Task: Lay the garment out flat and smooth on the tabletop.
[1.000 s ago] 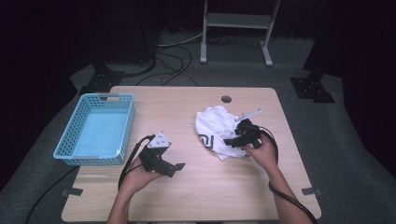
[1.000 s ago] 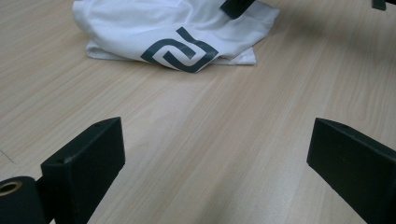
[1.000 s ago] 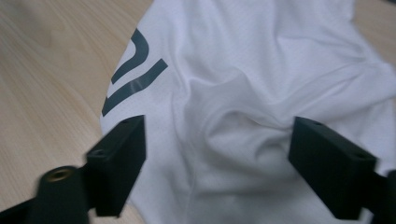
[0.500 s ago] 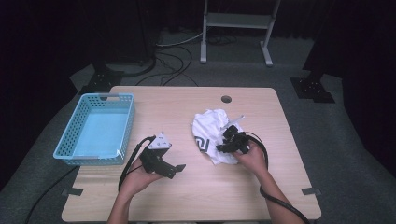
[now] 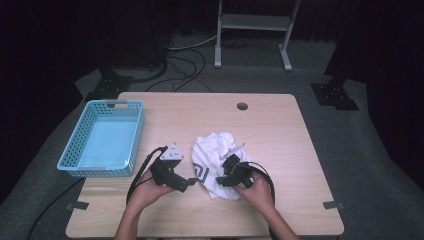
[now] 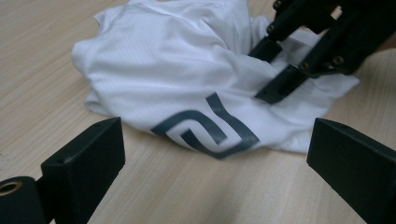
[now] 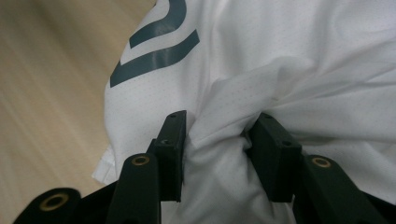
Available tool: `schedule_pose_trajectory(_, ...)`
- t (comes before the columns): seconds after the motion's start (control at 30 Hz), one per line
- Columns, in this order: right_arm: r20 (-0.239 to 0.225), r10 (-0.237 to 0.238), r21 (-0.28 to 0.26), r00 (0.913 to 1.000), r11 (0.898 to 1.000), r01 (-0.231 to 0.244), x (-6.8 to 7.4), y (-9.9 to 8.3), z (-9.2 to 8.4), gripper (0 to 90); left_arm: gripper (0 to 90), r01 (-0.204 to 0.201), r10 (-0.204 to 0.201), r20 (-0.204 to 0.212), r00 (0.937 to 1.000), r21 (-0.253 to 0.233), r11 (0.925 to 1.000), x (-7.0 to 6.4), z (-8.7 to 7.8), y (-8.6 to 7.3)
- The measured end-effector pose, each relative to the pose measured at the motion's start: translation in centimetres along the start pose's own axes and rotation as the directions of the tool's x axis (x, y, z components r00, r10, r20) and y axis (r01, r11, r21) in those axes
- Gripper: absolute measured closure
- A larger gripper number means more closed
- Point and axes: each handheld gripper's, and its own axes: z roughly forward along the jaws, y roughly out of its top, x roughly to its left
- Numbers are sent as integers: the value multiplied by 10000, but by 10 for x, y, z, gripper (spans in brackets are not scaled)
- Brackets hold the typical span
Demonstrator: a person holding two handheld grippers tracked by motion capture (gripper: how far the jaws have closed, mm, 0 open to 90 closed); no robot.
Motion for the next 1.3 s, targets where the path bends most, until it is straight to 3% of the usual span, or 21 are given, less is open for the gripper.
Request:
schedule_pose_trajectory(0.3,-82,-103,196,9999,9998,104,44,-9,-1,569,32,76,-76,12,10000,12,10000,2,-4,-2)
schedule_pose_trajectory(0.43,-558,-346,363,9978,9987,367,60,-12,-3,550,32,152,-152,-31,9999,-8,9999,5,-6,-4)
schedule_pose_trajectory(0.57,-1214,-717,685,9900,9944,804,72,-13,-6,456,32,204,-204,-72,9998,-6,9998,6,-8,-5)
schedule_pose_trajectory(0.67,-1198,-1013,225,9876,9943,1047,73,-11,-21,400,32,232,-233,-142,9996,-88,9997,7,-12,-5)
schedule_pose_trajectory(0.77,-283,-1362,-335,9903,9903,1352,67,-5,-34,341,32,275,-278,-203,9994,-116,9996,8,-14,-7)
schedule_pose_trajectory(0.87,-424,-1239,-528,9914,9912,1217,55,2,-31,326,32,323,-325,-237,9992,-92,9994,8,-15,-8)
schedule_pose_trajectory(1.03,-572,-1814,-210,9817,9834,1805,56,8,-9,475,32,333,-339,-387,9987,-160,9993,10,-19,-8)
schedule_pose_trajectory(1.13,-278,-2293,197,9730,9730,2298,60,5,3,581,32,329,-335,-396,9987,-149,9993,11,-19,-9)
schedule_pose_trajectory(1.27,-410,-2338,39,9714,9722,2342,58,3,-2,779,32,359,-362,-318,9988,-89,9993,11,-16,-9)
schedule_pose_trajectory(1.3,-460,-2297,-32,9722,9732,2298,57,3,-5,793,32,355,-357,-283,9990,-68,9993,11,-15,-9)
